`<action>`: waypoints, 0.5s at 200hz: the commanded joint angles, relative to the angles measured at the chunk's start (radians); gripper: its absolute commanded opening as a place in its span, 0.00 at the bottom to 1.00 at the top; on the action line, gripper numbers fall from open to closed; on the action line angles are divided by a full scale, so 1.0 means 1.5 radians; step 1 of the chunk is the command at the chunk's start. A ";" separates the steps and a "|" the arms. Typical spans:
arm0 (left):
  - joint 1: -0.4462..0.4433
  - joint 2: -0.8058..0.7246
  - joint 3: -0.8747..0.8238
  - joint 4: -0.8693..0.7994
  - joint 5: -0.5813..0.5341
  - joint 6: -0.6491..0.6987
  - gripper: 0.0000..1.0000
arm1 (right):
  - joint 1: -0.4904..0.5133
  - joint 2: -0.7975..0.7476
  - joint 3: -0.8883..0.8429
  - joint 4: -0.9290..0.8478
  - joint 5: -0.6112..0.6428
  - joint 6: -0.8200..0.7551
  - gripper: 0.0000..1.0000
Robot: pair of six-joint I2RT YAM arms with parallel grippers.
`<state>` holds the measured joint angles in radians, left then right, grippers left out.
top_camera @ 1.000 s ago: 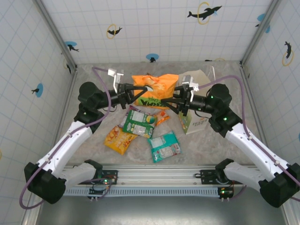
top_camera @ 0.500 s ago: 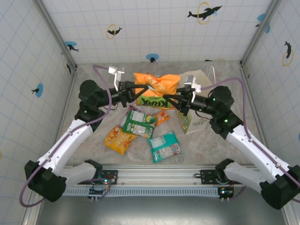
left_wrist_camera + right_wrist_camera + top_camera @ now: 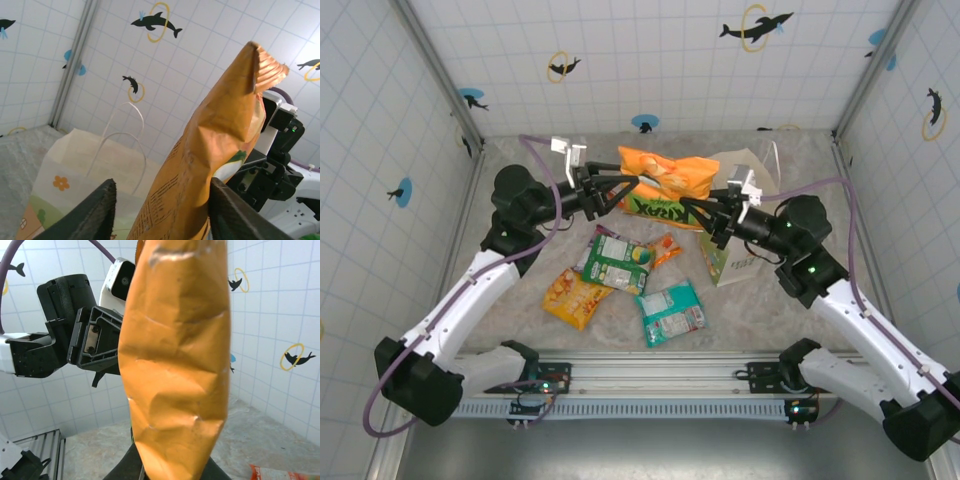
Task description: Place the snacks into the paper bag
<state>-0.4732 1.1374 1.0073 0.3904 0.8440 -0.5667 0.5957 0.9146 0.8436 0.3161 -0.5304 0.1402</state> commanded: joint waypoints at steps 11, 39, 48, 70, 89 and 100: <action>0.001 0.002 0.025 -0.004 -0.036 0.011 0.62 | 0.000 -0.013 -0.006 0.027 0.041 -0.012 0.16; 0.001 -0.005 0.026 -0.028 -0.082 0.015 0.71 | -0.001 -0.018 -0.007 0.034 0.070 -0.014 0.16; 0.001 -0.008 0.026 -0.035 -0.096 0.016 0.75 | -0.001 -0.021 -0.009 0.038 0.078 -0.015 0.16; 0.001 -0.017 0.027 -0.067 -0.152 0.017 0.78 | -0.001 -0.029 -0.010 0.048 0.109 -0.017 0.15; 0.001 -0.028 0.024 -0.102 -0.230 0.019 0.81 | -0.001 -0.036 -0.010 0.057 0.138 -0.019 0.15; 0.001 -0.035 0.015 -0.111 -0.264 0.018 0.82 | -0.002 -0.040 -0.009 0.064 0.154 -0.022 0.15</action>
<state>-0.4725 1.1278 1.0168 0.2813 0.6025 -0.5533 0.5953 0.8837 0.8383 0.3244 -0.3801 0.1242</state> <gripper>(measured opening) 0.809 0.148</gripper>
